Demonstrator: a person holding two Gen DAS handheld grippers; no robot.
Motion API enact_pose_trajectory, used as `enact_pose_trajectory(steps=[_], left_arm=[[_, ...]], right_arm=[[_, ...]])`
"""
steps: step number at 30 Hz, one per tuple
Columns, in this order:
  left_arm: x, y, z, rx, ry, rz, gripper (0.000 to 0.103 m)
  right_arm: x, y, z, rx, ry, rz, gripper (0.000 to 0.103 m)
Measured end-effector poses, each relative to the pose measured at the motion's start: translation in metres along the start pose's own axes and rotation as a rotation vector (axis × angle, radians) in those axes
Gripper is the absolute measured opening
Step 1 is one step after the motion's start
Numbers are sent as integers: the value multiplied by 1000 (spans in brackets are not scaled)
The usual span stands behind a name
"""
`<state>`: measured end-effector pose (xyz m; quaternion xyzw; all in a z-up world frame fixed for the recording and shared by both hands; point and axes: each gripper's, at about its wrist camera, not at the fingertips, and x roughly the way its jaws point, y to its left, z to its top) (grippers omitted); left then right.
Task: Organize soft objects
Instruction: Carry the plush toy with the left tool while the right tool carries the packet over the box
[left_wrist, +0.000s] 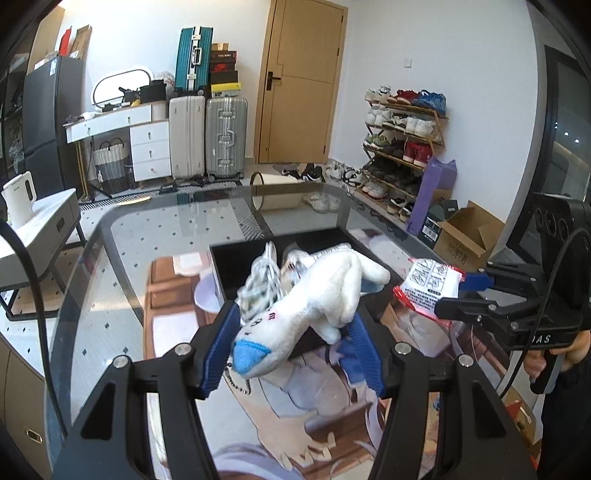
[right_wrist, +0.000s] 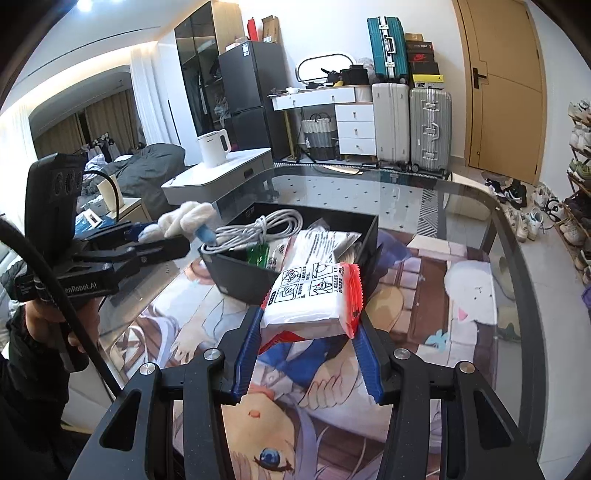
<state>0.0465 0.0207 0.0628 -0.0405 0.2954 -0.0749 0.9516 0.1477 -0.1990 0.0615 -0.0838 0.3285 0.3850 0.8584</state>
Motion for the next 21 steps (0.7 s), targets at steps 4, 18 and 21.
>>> enact_pose_trajectory(steps=[4, 18, 21], left_arm=[[5, 3, 11, 4, -8, 10, 59], [38, 18, 27, -20, 23, 47, 59], [45, 22, 31, -42, 32, 57, 59]], right_arm=[[1, -1, 11, 0, -3, -22, 48], [33, 1, 36, -33, 44, -37, 48], [42, 2, 40, -37, 56, -40, 48]])
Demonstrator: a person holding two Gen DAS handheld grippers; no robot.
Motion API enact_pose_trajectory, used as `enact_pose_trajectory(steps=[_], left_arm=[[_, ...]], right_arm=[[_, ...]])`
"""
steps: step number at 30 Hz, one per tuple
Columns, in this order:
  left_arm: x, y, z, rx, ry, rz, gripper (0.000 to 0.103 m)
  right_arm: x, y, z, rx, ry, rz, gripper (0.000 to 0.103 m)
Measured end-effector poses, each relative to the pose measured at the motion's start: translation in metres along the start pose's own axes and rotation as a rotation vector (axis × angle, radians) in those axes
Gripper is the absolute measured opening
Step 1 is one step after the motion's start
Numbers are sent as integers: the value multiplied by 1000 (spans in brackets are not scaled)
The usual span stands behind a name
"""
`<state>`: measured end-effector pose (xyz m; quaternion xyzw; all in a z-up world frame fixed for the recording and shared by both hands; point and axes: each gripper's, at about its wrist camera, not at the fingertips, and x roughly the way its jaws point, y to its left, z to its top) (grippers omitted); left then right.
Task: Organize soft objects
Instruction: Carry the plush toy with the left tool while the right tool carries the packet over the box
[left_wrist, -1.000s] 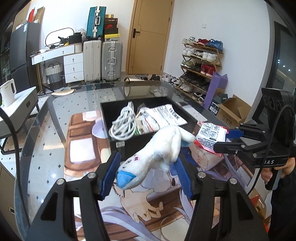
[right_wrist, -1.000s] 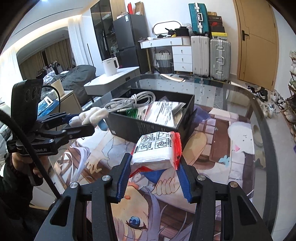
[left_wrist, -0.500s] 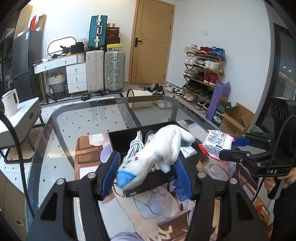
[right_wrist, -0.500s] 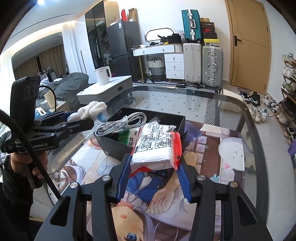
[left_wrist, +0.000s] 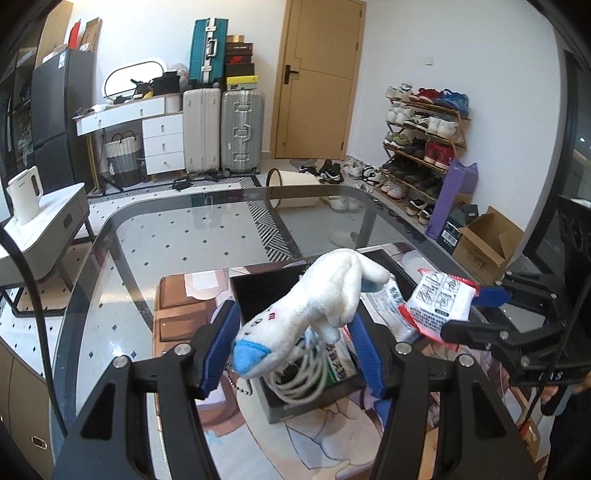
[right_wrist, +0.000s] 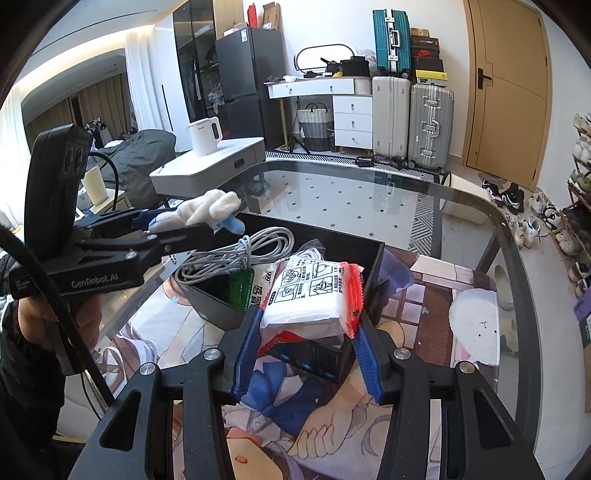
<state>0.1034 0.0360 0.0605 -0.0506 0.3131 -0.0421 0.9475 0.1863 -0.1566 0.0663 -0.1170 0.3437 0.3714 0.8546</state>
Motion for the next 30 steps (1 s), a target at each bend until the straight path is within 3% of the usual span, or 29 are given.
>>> enact_pose_trajectory(steps=[14, 24, 30], left_arm=[[31, 10, 6, -102, 44, -19, 60], [54, 0, 8, -105, 83, -67, 60], [59, -4, 8, -90, 88, -58, 60]], right_arm=[[19, -3, 12, -8, 29, -3, 48], [23, -9, 12, 6, 34, 2, 48], [28, -6, 13, -3, 37, 13, 48]])
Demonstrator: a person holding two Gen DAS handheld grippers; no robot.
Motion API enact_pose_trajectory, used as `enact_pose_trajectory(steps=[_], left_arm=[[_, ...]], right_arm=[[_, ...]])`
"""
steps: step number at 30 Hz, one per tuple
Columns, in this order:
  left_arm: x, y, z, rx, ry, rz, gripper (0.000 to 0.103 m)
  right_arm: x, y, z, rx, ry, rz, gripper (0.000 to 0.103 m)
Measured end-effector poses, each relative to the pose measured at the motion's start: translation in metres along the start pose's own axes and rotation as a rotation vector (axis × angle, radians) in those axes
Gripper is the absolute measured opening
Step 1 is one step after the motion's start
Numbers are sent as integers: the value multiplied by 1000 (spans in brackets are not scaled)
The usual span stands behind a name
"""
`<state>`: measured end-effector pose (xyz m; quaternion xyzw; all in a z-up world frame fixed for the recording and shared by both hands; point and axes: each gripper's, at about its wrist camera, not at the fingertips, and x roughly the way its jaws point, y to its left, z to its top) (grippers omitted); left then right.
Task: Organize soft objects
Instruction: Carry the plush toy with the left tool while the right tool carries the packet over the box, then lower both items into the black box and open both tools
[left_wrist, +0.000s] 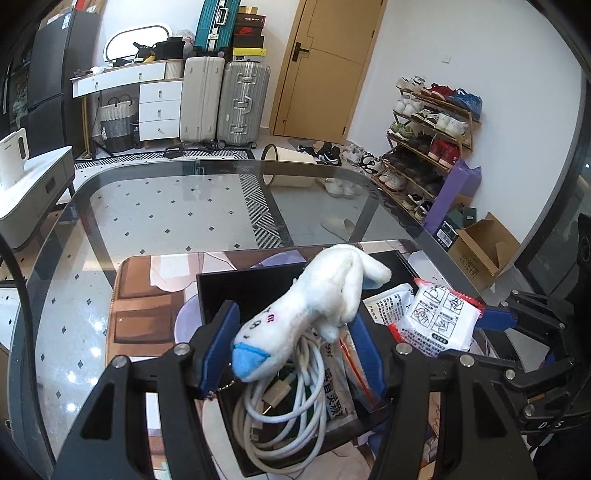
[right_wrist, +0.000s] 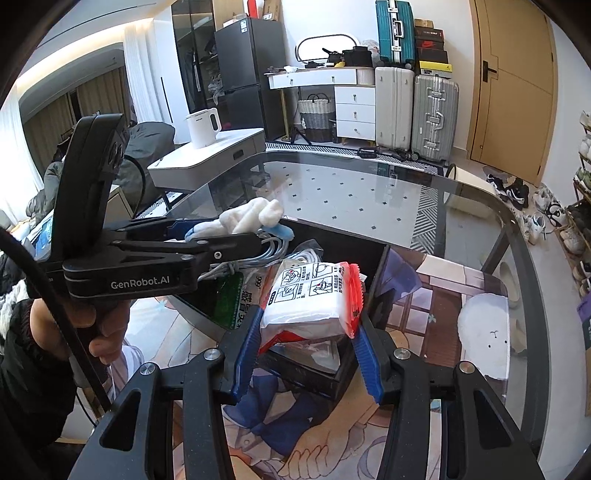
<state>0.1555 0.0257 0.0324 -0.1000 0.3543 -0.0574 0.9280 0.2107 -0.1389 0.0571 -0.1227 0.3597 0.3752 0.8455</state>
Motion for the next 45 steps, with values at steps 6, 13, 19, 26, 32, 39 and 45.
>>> enact_pose_trajectory(steps=[6, 13, 19, 26, 32, 39, 45], left_arm=[[1, 0, 1, 19, 0, 12, 60], [3, -2, 3, 44, 11, 21, 64], [0, -4, 2, 59, 4, 16, 71], [-17, -6, 1, 95, -40, 38, 92], [-33, -9, -7, 132, -81, 62, 99], [-49, -10, -23, 149, -123, 99, 103], [-61, -3, -38, 125, -151, 93, 103]], right_arm=[[10, 5, 3, -11, 7, 11, 48], [24, 9, 8, -39, 21, -18, 48], [26, 6, 6, -38, 9, -33, 53], [10, 12, 0, -102, -41, -64, 85], [0, 6, -8, -76, -72, -77, 97], [-11, 5, -16, -24, -134, -80, 102], [-17, 11, -27, -25, -185, -63, 102]])
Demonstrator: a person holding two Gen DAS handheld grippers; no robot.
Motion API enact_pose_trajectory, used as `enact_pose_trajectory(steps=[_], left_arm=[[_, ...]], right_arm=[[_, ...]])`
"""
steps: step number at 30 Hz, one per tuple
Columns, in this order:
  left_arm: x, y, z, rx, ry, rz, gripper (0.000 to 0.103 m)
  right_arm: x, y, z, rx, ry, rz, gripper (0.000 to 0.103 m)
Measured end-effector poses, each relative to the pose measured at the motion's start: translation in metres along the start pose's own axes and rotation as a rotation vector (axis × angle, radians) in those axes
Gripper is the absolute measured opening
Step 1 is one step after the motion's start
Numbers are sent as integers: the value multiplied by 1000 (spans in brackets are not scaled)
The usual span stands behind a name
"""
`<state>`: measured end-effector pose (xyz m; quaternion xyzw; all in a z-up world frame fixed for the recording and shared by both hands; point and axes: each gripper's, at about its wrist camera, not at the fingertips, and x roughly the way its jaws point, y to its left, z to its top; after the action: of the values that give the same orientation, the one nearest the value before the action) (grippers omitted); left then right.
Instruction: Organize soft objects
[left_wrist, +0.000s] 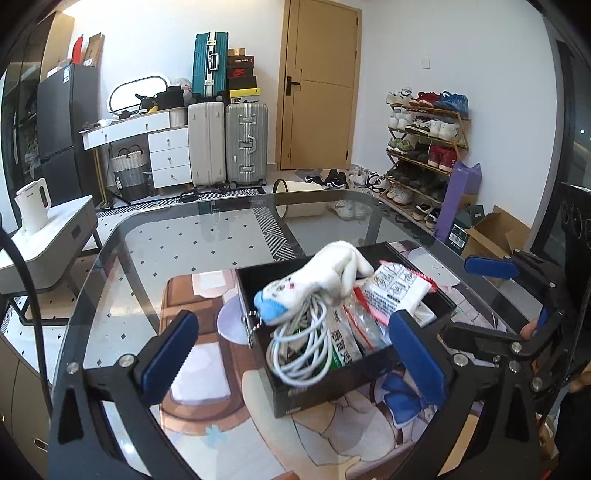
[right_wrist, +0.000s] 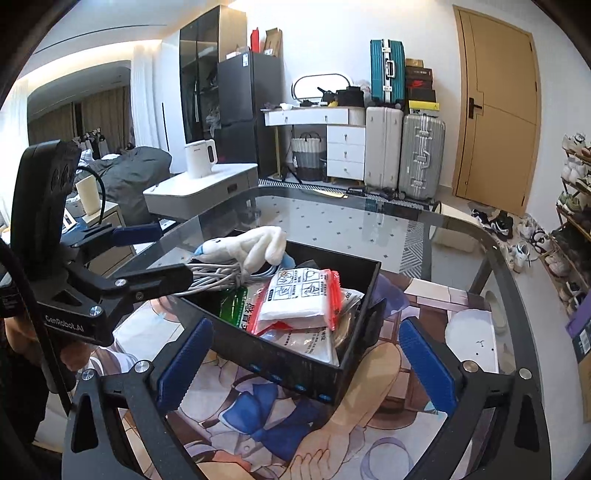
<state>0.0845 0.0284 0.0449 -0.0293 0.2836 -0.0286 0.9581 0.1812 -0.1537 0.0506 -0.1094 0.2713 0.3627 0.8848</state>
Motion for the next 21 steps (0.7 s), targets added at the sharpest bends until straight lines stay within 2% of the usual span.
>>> enact_pose_trajectory(steps=[9, 21], left_arm=[[-12, 3, -18, -24, -33, 31, 103], [-11, 9, -29, -78, -99, 86, 103]], right_arm=[[-10, 6, -8, 25, -84, -8, 102], [-6, 10, -18, 23, -150, -33, 102]])
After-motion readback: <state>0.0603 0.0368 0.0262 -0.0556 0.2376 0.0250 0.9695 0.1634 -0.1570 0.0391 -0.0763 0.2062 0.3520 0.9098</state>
